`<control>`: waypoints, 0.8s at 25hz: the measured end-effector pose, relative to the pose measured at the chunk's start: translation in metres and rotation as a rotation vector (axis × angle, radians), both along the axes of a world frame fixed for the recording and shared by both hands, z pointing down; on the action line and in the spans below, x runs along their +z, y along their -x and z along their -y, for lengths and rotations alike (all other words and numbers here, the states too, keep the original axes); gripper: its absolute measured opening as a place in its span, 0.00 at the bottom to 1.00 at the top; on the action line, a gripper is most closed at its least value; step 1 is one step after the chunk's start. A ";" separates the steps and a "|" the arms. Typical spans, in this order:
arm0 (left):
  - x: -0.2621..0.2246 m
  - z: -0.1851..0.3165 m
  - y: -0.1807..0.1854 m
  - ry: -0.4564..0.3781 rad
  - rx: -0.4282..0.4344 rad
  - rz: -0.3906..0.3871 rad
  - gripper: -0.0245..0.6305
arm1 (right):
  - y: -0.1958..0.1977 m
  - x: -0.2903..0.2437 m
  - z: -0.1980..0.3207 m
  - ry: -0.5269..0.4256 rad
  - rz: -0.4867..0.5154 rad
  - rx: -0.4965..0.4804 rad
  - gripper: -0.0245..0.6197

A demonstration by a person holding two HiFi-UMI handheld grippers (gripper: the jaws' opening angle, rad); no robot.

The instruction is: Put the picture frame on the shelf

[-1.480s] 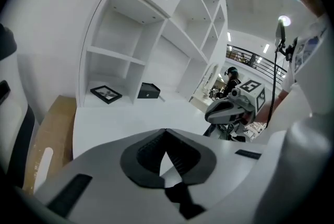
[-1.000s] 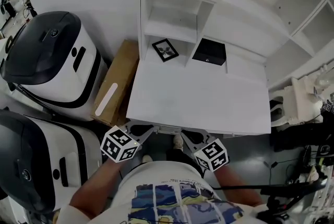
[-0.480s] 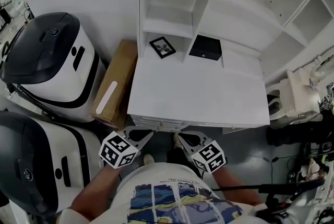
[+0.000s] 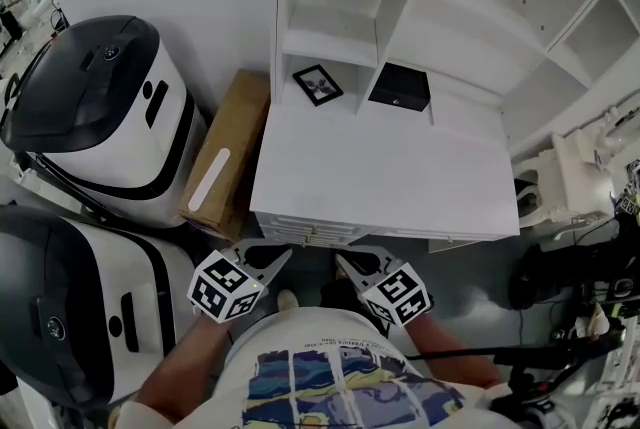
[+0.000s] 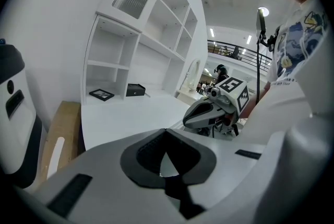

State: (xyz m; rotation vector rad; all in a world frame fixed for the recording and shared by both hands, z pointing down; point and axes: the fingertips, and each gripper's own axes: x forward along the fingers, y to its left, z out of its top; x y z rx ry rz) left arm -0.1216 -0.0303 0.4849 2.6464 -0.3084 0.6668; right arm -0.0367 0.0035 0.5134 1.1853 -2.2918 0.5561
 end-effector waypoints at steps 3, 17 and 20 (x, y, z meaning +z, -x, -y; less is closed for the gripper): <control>0.000 0.000 0.003 0.002 -0.006 -0.004 0.06 | 0.003 -0.001 0.002 -0.004 -0.004 -0.009 0.08; 0.003 -0.005 0.007 0.016 -0.007 -0.014 0.06 | 0.008 0.001 -0.001 0.000 -0.017 -0.016 0.08; 0.004 -0.005 0.007 0.020 -0.002 -0.012 0.06 | 0.009 0.002 -0.001 -0.002 -0.019 -0.016 0.08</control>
